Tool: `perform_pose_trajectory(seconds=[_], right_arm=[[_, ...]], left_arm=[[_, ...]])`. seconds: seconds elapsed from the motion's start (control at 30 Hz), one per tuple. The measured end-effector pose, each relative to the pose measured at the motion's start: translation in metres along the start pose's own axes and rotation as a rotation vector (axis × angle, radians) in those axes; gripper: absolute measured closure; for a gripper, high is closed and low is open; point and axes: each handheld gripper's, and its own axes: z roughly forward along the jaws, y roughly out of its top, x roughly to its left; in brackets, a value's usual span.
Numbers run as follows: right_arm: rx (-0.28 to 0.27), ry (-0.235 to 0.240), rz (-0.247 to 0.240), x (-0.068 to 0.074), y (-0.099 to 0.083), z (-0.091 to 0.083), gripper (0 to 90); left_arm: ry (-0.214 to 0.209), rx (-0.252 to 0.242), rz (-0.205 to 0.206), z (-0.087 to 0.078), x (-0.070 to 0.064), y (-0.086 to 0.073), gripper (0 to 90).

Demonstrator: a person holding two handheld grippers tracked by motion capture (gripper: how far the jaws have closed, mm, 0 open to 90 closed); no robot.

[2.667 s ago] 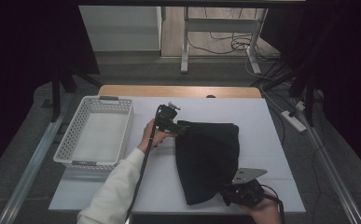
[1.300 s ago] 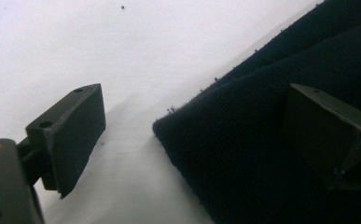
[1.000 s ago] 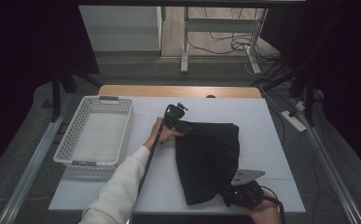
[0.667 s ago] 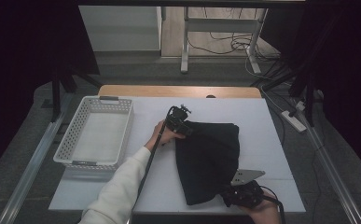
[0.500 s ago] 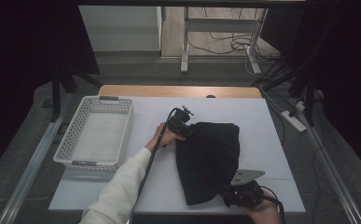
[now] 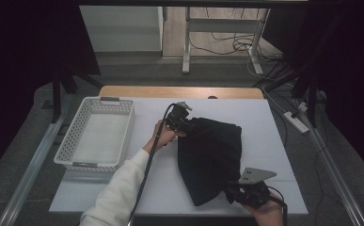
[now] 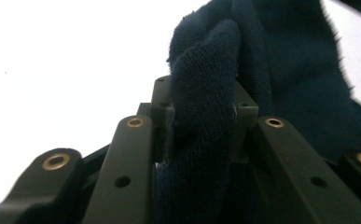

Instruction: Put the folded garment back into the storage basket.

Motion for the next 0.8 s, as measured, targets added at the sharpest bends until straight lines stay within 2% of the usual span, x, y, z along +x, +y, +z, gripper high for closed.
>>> perform_pose_trajectory(seconds=[0.23,0.37,0.8], right_arm=[[-0.077,-0.049,-0.014,-0.001,0.01,-0.012,76.7],[-0.106,-0.057,-0.027,0.0,0.016,-0.015,76.7],[-0.141,-0.063,-0.064,0.004,0.032,-0.008,76.6]], left_arm=[[0.005,-0.067,0.017,-0.016,-0.009,0.004,70.0],[0.009,-0.097,0.024,-0.026,-0.01,0.005,70.1],[0.011,-0.164,0.019,-0.051,-0.006,0.007,70.2]])
